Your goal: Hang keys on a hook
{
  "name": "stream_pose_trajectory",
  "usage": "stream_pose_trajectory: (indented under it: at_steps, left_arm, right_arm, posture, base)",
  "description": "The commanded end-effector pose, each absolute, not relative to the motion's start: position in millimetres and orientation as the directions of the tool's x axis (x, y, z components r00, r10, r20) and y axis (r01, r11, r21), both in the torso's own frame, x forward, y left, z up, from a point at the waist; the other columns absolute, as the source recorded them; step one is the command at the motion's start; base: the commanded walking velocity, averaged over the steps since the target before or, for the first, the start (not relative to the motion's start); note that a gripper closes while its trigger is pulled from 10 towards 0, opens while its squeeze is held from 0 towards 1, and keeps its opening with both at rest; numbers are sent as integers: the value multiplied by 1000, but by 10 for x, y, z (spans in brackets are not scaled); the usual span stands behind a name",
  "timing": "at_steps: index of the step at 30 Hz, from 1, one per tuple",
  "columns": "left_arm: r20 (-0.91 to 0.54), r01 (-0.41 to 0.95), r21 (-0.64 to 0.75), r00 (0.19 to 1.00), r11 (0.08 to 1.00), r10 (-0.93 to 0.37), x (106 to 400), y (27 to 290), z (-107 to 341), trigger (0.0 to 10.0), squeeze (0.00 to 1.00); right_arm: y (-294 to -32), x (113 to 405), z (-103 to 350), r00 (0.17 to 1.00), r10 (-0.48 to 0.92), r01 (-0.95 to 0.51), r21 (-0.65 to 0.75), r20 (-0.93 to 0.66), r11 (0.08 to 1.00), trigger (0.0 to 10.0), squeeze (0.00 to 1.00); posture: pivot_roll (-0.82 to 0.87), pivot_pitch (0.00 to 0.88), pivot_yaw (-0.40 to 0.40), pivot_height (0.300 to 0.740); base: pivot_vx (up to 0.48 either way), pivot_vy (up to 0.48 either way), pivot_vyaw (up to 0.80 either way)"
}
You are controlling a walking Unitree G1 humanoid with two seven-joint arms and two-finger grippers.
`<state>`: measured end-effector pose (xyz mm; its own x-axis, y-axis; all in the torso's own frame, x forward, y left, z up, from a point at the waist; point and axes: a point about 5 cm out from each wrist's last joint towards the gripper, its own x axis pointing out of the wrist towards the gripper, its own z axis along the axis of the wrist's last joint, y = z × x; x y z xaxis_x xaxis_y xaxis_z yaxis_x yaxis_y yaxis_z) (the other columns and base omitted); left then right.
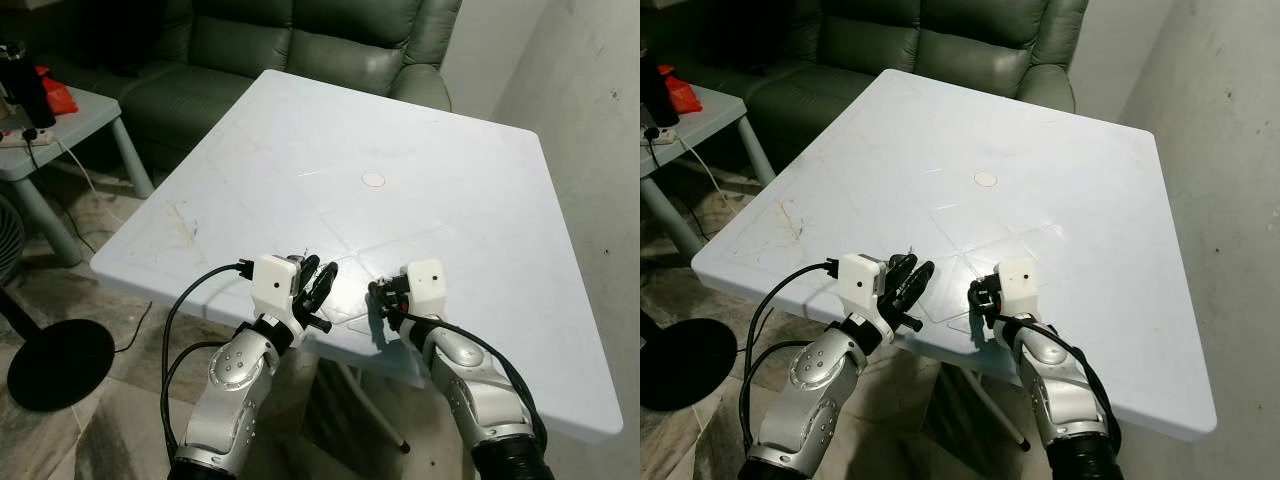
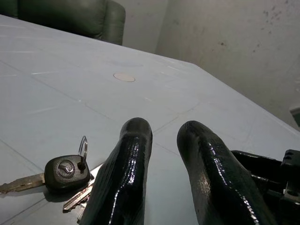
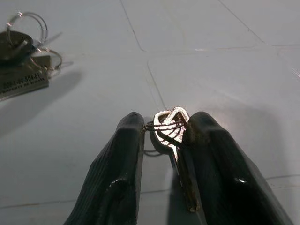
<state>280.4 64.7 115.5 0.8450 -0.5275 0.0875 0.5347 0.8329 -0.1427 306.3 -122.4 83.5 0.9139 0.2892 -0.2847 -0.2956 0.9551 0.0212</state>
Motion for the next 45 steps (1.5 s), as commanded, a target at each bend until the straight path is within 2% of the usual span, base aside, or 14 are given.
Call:
stream_pose_trajectory:
  at_steps: [1, 3, 4, 6, 8, 13, 14, 17, 18, 19, 21, 29, 30, 45]
  left_arm:
    - [104, 535, -140, 845, 833, -525, 2803, 634, 1207, 10000, 0]
    - [105, 534, -141, 845, 834, -524, 2803, 634, 1208, 10000, 0]
    - [105, 533, -142, 846, 834, -523, 2803, 634, 1208, 10000, 0]
    - [106, 533, -143, 846, 834, -523, 2802, 635, 1208, 10000, 0]
    - [106, 533, -143, 846, 834, -522, 2802, 633, 1210, 10000, 0]
    - [105, 533, -141, 846, 834, -523, 2799, 633, 1209, 10000, 0]
    - [106, 533, -142, 846, 834, -523, 2799, 634, 1211, 10000, 0]
    - [105, 533, -142, 846, 834, -523, 2798, 636, 1209, 10000, 0]
    - [106, 533, -142, 846, 834, -523, 2799, 636, 1210, 10000, 0]
    - [106, 533, -142, 846, 834, -523, 2799, 636, 1210, 10000, 0]
    - [106, 533, -142, 846, 834, -523, 2797, 639, 1209, 10000, 0]
    - [105, 533, -139, 846, 835, -523, 2791, 642, 1209, 10000, 0]
    - [105, 533, -139, 846, 835, -523, 2791, 641, 1208, 10000, 0]
    - [106, 531, -139, 847, 836, -521, 2788, 644, 1211, 10000, 0]
  right_arm:
    - [-1257, 3038, 813, 919, 266, -281, -10, -291, 960, 8392, 0]
    - [-1256, 3033, 807, 919, 263, -280, -17, -293, 960, 8157, 0]
    - [-1258, 3031, 805, 922, 257, -273, -15, -288, 962, 3216, 0]
    - [-1258, 3032, 808, 924, 255, -271, -18, -284, 962, 3137, 0]
    - [-1263, 3032, 816, 927, 252, -269, -22, -277, 963, 1020, 0]
    - [-1270, 3033, 823, 932, 243, -258, -21, -270, 966, 0, 0]
    - [-1271, 3035, 826, 933, 242, -256, -22, -268, 966, 902, 0]
    - [-1267, 3033, 824, 932, 243, -257, -19, -271, 966, 745, 0]
    - [-1265, 3032, 820, 929, 245, -259, -15, -276, 966, 3922, 0]
    - [-1263, 3031, 816, 927, 248, -261, -10, -281, 965, 4745, 0]
    - [-1251, 3029, 801, 919, 256, -267, 5, -300, 964, 10000, 0]
    - [-1264, 3054, 750, 911, 218, -231, 3, -351, 973, 10000, 0]
    - [-1261, 3051, 738, 904, 237, -220, 88, -355, 972, 10000, 1000]
    - [-1240, 3060, 749, 894, 232, -216, 83, -383, 973, 10000, 1000]
  posture:
    - [-31, 79, -119, 740]
    - [-30, 79, -120, 740]
    - [-30, 79, -120, 740]
    - [-30, 79, -120, 740]
    - [-30, 81, -120, 740]
    - [-31, 80, -120, 740]
    - [-31, 80, -120, 740]
    - [-31, 82, -120, 740]
    - [-31, 82, -120, 740]
    - [-31, 82, -120, 740]
    - [-30, 82, -119, 740]
    - [-28, 83, -119, 740]
    - [-28, 83, -119, 740]
    - [-24, 88, -119, 740]
  base:
    - [0, 0, 0]
    - [0, 0, 0]
    - [0, 0, 0]
    - [0, 0, 0]
    - [0, 0, 0]
    - [0, 0, 0]
    - [0, 0, 0]
    - [0, 0, 0]
    - [0, 0, 0]
    - [0, 0, 0]
    - [0, 0, 0]
    - [0, 0, 0]
    - [0, 0, 0]
    - [0, 0, 0]
